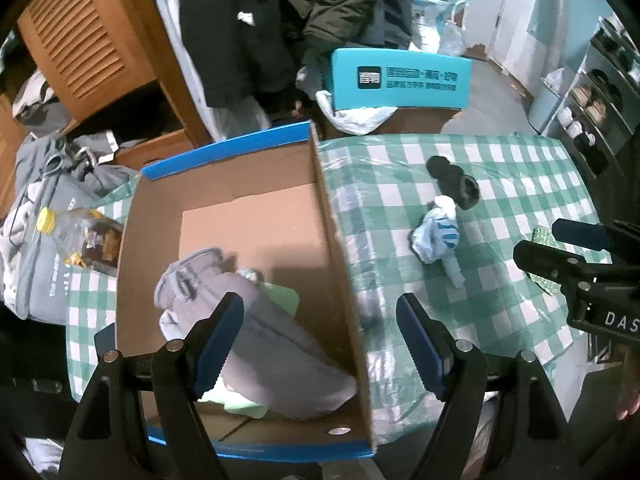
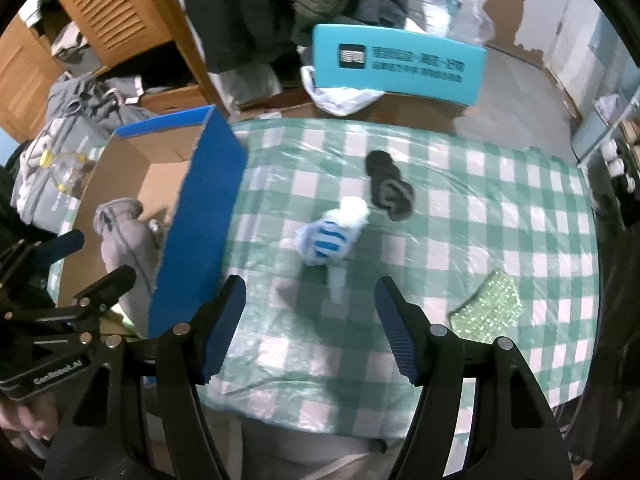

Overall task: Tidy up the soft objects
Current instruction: 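Withdraw both tools from the box back over the table, then move the right tool to the green mesh scrubber while the left tool approaches the striped sock, then grasp the green scrubber with the right tool while the left tool grasps the white-blue striped sock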

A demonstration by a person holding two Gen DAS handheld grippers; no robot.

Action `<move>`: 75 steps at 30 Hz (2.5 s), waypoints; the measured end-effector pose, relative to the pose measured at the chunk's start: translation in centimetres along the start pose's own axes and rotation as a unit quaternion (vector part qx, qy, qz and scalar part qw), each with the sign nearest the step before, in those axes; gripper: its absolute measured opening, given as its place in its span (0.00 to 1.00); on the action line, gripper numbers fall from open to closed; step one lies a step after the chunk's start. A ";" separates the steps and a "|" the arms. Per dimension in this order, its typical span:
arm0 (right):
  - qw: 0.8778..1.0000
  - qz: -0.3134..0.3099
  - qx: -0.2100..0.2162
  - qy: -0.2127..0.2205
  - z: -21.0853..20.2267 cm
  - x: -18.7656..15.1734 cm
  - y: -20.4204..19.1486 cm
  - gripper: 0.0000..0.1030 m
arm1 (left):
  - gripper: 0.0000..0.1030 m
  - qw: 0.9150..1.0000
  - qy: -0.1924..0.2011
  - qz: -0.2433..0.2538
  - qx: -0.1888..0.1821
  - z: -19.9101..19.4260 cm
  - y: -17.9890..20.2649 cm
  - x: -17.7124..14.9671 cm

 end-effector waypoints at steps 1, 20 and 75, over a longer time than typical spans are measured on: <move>1.000 0.005 -0.002 0.002 -0.2 -0.2 0.7 0.66 | 0.78 1.000 0.000 0.003 -0.001 -0.1 0.5 0.1; 0.996 0.073 -0.046 -0.002 -1.6 -3.0 10.2 0.67 | 0.78 0.999 -0.019 0.050 -0.009 1.1 6.4 1.0; 0.980 0.159 -0.098 -0.066 6.9 -5.9 21.7 0.40 | 0.85 0.992 -0.084 0.083 -0.048 10.7 16.2 4.6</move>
Point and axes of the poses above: each gripper's, at about its wrist camera, not at the fingertips, and z roughly the way its jaws point, y to its right, x to its top, the point moved 4 cm from there along z, roughly the way its jaws point, and after that the axes turned 15 degrees about x, right-handed, at the moved point
